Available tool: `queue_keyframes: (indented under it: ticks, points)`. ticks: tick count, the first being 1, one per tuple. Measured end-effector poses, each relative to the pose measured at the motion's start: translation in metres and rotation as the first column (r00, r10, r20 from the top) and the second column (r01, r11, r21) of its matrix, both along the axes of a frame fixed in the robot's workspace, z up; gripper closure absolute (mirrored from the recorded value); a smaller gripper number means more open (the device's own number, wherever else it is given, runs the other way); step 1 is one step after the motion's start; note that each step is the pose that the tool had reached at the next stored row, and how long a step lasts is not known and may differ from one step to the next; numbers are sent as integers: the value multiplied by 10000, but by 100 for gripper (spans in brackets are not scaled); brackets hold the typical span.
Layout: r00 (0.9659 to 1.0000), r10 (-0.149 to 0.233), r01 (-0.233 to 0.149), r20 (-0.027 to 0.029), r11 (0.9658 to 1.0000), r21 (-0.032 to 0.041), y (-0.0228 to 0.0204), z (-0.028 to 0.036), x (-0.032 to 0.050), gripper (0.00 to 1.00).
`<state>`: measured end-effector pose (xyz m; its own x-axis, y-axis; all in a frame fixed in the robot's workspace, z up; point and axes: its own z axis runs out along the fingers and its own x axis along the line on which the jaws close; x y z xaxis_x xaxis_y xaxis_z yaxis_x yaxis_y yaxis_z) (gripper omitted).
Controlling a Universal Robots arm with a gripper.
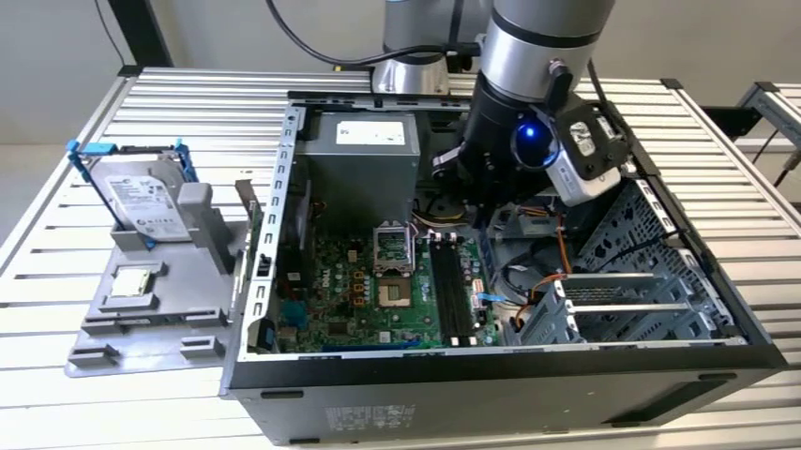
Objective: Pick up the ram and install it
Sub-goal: 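Insert the ram into the slot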
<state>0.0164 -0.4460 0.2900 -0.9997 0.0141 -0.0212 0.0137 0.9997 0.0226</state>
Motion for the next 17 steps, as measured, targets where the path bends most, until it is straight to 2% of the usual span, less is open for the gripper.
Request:
queue_keyframes:
  ticks: [17]
  points:
    - [9999,-112,112,1,9999,-5,-1,-309,-16,100]
